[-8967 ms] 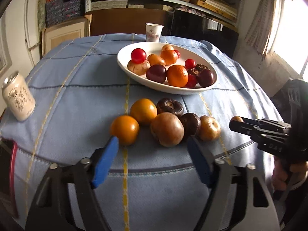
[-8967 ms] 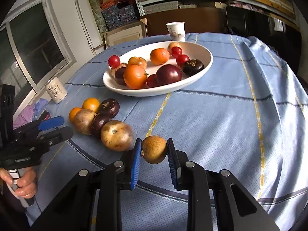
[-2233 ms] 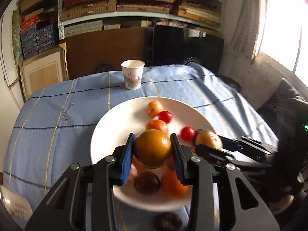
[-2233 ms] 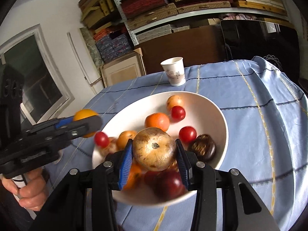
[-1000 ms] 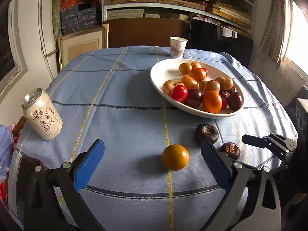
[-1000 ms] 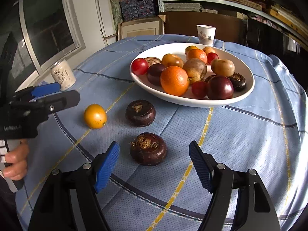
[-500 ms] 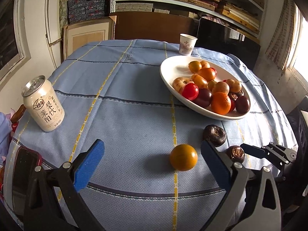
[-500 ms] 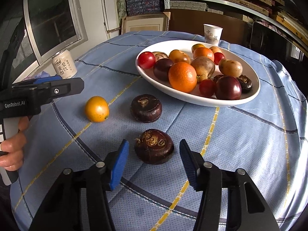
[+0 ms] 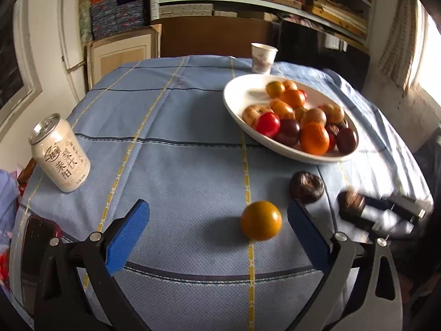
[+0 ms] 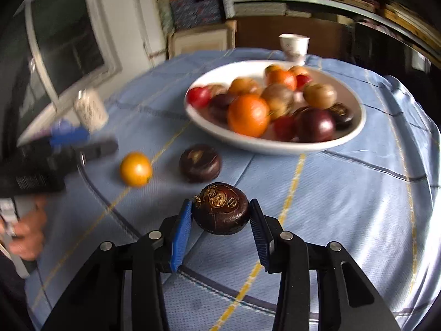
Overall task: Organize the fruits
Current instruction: 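Grasp the last orange mandarin with the left tool while the right tool holds the mangosteen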
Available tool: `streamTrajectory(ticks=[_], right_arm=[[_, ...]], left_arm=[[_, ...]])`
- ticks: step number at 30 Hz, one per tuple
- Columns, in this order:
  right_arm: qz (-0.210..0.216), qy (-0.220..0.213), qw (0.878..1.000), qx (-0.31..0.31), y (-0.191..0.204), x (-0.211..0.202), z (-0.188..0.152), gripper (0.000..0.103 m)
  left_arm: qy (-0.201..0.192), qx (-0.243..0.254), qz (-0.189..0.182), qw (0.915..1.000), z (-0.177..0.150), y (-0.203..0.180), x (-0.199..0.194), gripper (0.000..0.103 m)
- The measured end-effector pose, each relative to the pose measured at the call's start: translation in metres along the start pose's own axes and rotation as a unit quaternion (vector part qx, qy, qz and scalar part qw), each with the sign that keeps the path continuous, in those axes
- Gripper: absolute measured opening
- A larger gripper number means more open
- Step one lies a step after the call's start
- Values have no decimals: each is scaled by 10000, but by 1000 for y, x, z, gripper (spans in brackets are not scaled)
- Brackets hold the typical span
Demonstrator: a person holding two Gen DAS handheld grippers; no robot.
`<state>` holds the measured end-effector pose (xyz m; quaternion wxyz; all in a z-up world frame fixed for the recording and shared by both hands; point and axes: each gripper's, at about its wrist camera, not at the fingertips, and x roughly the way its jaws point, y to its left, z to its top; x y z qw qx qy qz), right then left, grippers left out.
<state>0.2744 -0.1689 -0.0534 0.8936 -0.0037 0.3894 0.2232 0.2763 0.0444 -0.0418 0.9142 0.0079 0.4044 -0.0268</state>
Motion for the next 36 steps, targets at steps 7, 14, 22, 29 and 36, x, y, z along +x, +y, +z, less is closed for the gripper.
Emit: streamTrajectory(ticks=[7, 14, 22, 29, 36], right_arm=[[-237, -115, 9996, -21, -5, -6, 1, 43], [-246, -97, 9996, -79, -2, -5, 1, 43], [-254, -42, 9997, 38, -6, -4, 1, 43], [-253, -36, 9997, 49, -6, -4, 1, 43], [-261, -23, 9996, 77, -6, -4, 0, 43]], left_arm=[[0, 627, 48, 9980, -8, -25, 3, 98], [-35, 931, 66, 9956, -11, -38, 8, 94], [165, 1121, 112, 9935, -14, -44, 22, 73], [217, 1031, -40, 9944, -13, -39, 27, 64], [221, 933, -128, 9953, -12, -36, 29, 61]])
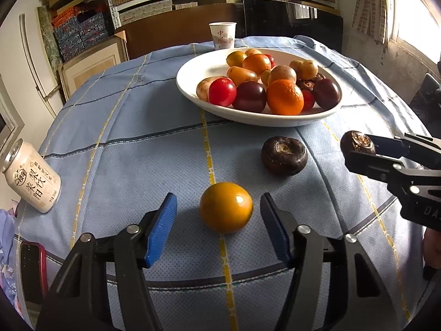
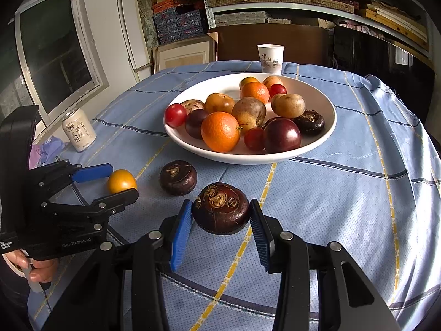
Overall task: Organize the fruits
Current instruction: 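Grasp the last orange mandarin with the left tool while the right tool holds the mangosteen, then carry the mandarin and mangosteen onto the white plate and open both tools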
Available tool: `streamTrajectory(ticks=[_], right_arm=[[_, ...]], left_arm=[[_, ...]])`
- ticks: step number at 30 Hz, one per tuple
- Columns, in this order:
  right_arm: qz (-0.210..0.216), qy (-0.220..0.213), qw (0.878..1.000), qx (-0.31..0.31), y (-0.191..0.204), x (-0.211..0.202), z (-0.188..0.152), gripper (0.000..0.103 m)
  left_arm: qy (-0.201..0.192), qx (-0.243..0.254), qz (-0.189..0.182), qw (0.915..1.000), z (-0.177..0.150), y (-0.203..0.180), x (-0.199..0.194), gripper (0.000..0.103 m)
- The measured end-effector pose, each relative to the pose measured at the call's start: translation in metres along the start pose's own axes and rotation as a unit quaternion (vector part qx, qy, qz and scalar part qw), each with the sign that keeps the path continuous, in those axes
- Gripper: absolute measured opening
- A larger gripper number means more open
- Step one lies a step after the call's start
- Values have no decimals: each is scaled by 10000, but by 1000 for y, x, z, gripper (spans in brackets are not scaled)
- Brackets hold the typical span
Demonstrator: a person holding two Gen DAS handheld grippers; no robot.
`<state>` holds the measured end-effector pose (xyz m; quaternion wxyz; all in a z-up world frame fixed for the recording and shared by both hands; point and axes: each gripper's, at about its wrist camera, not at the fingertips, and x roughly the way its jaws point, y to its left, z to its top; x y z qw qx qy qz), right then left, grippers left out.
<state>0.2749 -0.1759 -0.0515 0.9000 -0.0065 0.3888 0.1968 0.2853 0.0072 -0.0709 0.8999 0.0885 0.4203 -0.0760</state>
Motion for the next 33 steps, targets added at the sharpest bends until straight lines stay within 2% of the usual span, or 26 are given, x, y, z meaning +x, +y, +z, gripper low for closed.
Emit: streamTrajectory(ticks=[4, 6, 11, 17, 23, 33], right_arm=[[-1, -5, 10000, -5, 0, -1, 0, 43], [-3, 10, 10000, 10, 0, -1, 0, 43], [-8, 15, 10000, 35, -1, -1, 0, 43], [-7, 10, 10000, 54, -1, -1, 0, 43], [-14, -80, 9999, 108, -3, -5, -2, 43], [-10, -286, 9992, 285, -8, -25, -16, 43]], left_arm=[[85, -23, -28, 10000, 0, 0, 5, 58], [124, -43, -52, 9999, 0, 2, 7, 51], [176, -27, -67, 9998, 0, 1, 11, 50], [116, 121, -63, 9998, 0, -5, 9, 39], [32, 114, -3, 9999, 0, -6, 5, 38], [-240, -107, -238, 9994, -6, -8, -21, 38]])
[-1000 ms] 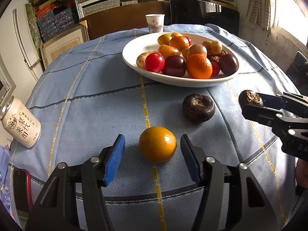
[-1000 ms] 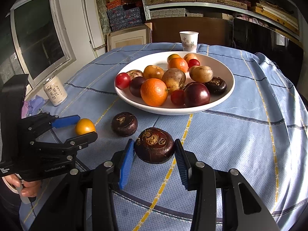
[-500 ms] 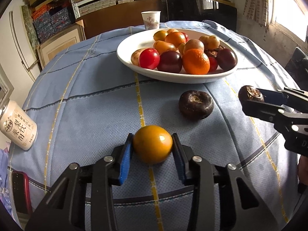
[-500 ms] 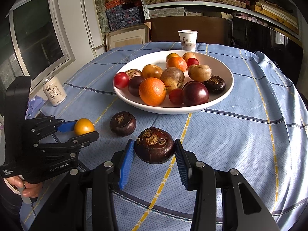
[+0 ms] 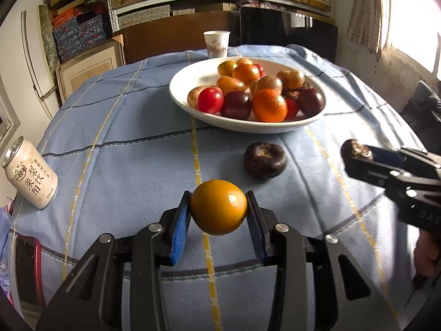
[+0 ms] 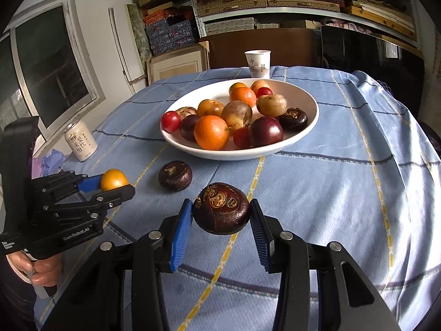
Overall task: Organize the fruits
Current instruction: 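Carry the mandarin and mangosteen onto the white plate and open both tools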
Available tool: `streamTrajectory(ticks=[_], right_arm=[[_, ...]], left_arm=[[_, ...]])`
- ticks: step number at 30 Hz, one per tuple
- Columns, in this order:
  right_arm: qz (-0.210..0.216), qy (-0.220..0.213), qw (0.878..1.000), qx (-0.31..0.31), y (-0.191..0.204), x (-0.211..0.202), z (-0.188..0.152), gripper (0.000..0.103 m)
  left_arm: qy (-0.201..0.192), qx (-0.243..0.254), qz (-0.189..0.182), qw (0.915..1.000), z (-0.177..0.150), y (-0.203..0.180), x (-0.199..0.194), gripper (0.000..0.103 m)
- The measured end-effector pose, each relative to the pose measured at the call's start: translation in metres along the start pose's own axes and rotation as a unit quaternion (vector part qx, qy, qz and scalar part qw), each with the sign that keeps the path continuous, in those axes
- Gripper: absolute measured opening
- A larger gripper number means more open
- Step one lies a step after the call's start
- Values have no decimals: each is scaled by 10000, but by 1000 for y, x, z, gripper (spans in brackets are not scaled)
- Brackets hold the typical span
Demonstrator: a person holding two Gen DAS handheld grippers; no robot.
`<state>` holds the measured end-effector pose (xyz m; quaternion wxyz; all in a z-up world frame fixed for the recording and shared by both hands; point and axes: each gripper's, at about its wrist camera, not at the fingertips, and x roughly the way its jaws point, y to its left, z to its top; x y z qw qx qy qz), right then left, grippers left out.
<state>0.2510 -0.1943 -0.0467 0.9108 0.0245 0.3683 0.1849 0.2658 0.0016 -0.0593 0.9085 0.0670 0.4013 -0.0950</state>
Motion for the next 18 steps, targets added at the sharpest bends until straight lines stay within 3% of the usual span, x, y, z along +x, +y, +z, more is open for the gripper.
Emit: streamTrajectory(ticks=[4, 7, 13, 18], right_arm=[[-13, -194, 9998, -37, -5, -10, 6, 43], [156, -215, 9996, 34, -11, -12, 22, 43], [272, -464, 9982, 272, -31, 1, 80, 43], [326, -409, 9971, 559, -50, 38, 124, 43]], left_arm=[[-144, -102, -321, 9993, -2, 0, -18, 38], [-203, -9, -474, 9987, 15, 2, -28, 38], [-457, 188, -284, 9984, 88, 5, -20, 38], [-256, 30, -261, 9993, 150, 11, 30, 38]])
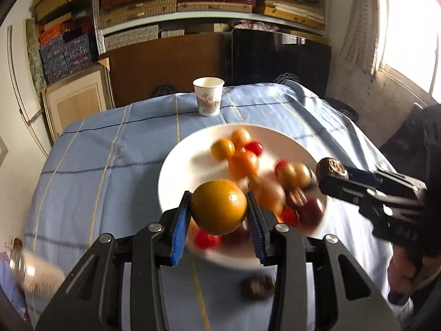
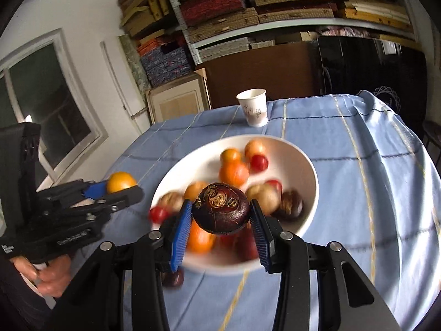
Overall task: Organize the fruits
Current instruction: 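Carry the mandarin and mangosteen onto the white plate and open both tools, then grasp the last dark mangosteen with the left tool beside the right tool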
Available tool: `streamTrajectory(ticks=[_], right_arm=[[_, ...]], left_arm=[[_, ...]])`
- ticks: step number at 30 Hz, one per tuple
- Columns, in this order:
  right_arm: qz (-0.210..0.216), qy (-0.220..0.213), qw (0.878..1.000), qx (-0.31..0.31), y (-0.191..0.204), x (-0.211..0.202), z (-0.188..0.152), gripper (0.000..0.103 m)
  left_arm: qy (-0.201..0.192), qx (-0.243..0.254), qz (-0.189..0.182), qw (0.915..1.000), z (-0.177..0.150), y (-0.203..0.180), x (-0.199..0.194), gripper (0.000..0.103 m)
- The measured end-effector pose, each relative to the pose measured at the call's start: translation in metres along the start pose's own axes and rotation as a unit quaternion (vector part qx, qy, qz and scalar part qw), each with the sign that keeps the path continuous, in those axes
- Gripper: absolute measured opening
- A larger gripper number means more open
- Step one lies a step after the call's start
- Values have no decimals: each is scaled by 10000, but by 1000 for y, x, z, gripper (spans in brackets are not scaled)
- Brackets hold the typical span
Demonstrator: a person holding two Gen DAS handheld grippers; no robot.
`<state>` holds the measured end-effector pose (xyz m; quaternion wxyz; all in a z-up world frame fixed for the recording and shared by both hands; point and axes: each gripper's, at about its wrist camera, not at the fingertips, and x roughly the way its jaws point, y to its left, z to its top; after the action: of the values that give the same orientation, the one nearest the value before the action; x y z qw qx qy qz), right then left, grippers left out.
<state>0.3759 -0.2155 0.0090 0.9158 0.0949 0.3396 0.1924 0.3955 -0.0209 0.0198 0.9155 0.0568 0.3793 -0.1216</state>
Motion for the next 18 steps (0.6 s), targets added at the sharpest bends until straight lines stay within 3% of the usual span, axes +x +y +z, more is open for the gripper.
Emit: streamTrajectory(ticks=[6, 7, 8, 9, 10, 15, 18], right_arm=[[-169, 83, 9998, -16, -8, 39, 21, 43], [-155, 79, 9998, -4, -9, 42, 22, 51], [-150, 32, 9999, 26, -10, 41, 23, 55], [-159, -26, 9998, 65, -11, 38, 22, 55], [-128, -70, 9999, 86, -11, 33, 22, 55], [54, -290, 9995, -79, -2, -4, 3, 59], [308, -166, 9981, -512, 14, -21, -23, 71]], left_arm=[[216, 27, 214, 9995, 34, 3, 51, 42], [256, 9, 265, 9993, 36, 5, 55, 52], [213, -44, 324, 9992, 39, 7, 55, 76], [124, -81, 389, 9991, 39, 8, 52, 84], [-77, -128, 520, 9985, 38, 10, 42, 85], [-341, -82, 459, 9983, 18, 12, -4, 96], [-514, 5, 524, 9973, -17, 8, -37, 98]])
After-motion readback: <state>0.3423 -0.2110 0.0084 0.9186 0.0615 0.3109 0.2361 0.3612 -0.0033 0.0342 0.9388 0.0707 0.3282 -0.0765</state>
